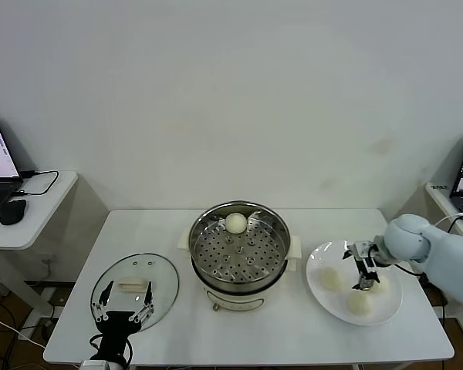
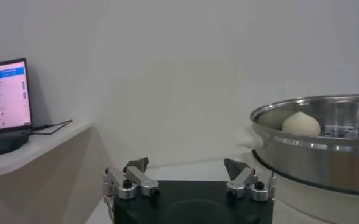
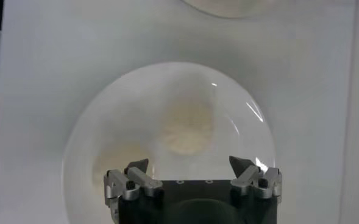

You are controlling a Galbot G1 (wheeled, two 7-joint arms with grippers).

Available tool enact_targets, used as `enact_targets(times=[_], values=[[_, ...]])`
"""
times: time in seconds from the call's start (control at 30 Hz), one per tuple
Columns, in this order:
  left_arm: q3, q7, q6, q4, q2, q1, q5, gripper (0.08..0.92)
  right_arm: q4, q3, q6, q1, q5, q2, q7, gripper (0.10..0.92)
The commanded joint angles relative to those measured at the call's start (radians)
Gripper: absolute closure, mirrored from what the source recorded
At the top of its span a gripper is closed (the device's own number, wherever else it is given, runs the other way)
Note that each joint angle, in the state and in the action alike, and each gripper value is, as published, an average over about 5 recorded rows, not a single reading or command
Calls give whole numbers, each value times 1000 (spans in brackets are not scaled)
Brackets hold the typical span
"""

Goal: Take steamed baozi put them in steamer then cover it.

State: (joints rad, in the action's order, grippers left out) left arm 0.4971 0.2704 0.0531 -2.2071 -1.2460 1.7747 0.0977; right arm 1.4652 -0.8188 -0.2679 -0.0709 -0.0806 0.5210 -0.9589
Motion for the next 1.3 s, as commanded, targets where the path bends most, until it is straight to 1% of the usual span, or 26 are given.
enact_targets(times=[0.03, 0.4, 0.8, 1.03, 1.3], values=[[4, -1, 0, 7, 2, -3, 2, 177, -103, 13, 8, -27, -12, 105, 4, 203], [6, -1, -1, 15, -1, -5, 7, 177, -128, 1, -7, -31, -22, 148, 2, 214], [3, -1, -2, 19, -6, -5, 7, 177, -142, 6, -8, -42, -44, 153, -6, 307], [1, 0, -2, 19, -8, -5, 6, 177, -133, 10, -3, -23, -37, 141, -20, 390], [-1, 0, -2, 15, -5, -5, 6, 177, -100, 18, -3, -1, -17, 99, -41, 417]])
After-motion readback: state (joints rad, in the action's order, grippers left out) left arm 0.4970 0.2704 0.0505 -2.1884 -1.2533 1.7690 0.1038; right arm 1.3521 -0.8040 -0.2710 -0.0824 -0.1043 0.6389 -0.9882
